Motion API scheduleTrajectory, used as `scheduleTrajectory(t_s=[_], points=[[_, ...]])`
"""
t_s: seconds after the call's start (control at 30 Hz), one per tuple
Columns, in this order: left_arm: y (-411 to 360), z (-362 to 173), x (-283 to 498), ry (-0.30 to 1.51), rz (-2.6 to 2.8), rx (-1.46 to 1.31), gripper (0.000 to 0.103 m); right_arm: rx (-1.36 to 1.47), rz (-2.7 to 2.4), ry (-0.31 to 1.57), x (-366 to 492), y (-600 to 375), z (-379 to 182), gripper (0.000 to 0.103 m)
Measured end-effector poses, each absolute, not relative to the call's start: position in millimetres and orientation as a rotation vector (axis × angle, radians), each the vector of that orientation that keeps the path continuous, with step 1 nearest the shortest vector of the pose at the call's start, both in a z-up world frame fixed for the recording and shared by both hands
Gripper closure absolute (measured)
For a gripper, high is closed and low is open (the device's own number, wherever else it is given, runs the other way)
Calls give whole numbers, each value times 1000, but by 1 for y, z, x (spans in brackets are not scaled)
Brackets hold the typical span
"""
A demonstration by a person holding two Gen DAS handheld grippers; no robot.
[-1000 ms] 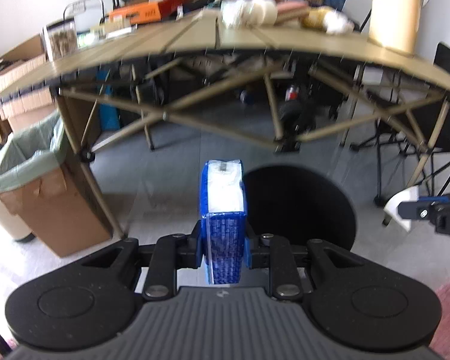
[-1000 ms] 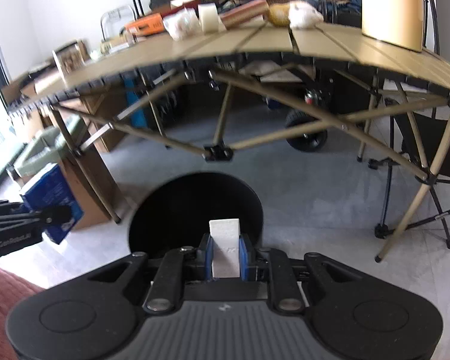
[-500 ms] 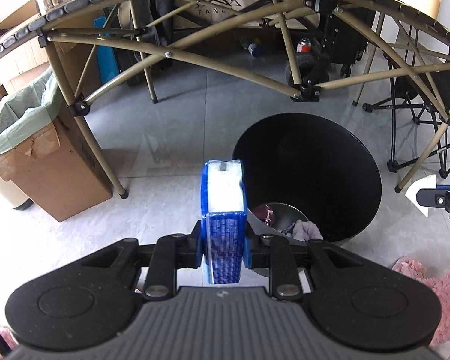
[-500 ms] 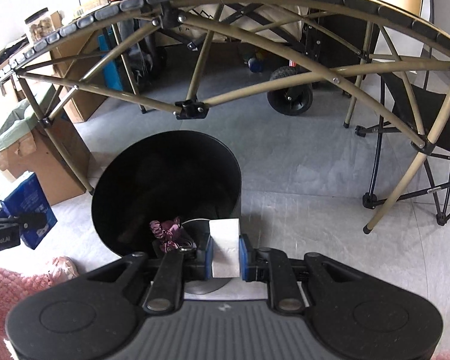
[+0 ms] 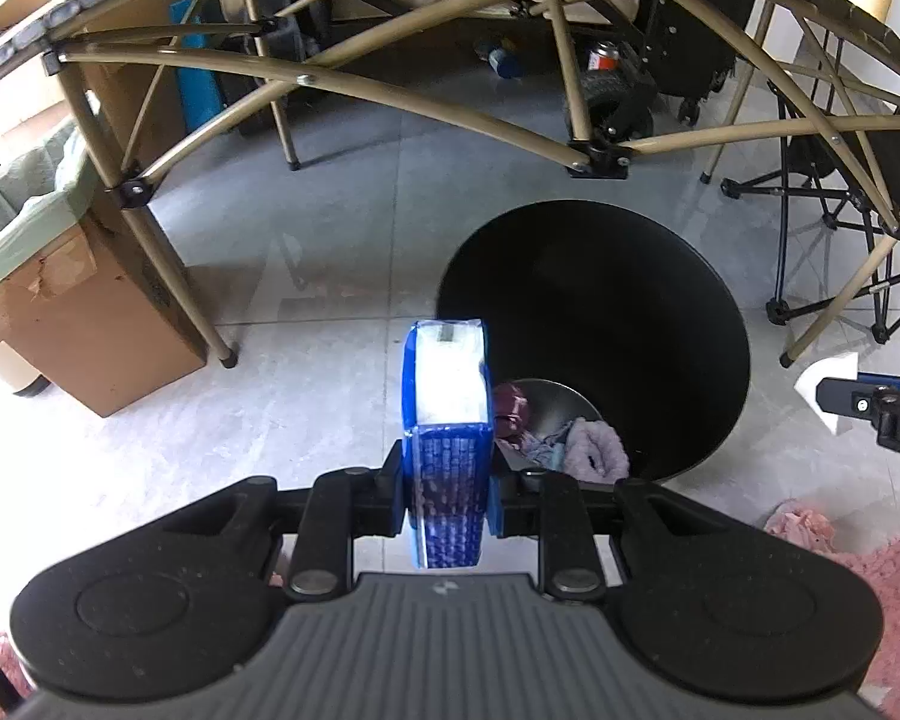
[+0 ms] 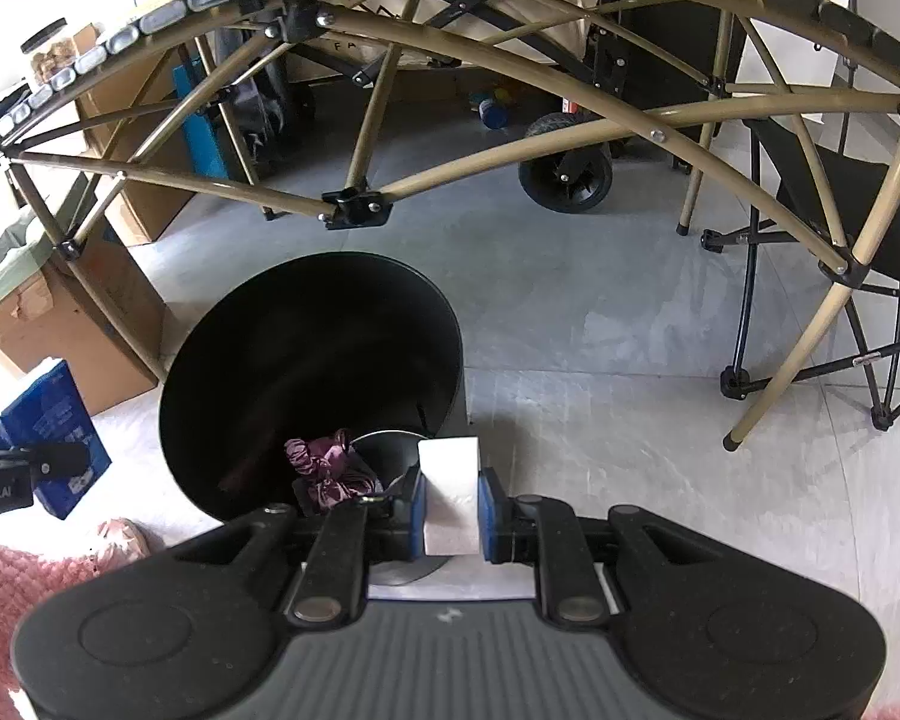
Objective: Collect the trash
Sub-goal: 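Carry the blue box and white eraser down over the black bin with both tools, then open the left tool to drop the blue box into the bin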
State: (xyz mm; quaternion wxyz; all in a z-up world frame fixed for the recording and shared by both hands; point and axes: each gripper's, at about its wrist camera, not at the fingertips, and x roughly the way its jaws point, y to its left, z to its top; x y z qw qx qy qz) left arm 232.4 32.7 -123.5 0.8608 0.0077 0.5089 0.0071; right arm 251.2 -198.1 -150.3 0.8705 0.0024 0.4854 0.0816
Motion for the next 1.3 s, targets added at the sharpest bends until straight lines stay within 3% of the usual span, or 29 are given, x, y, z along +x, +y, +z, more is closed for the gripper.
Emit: scheduleTrajectory(t_s=[1.3], points=[[-48, -140, 319, 1218, 3, -39, 79, 102, 83, 1035, 256, -231, -158, 86]])
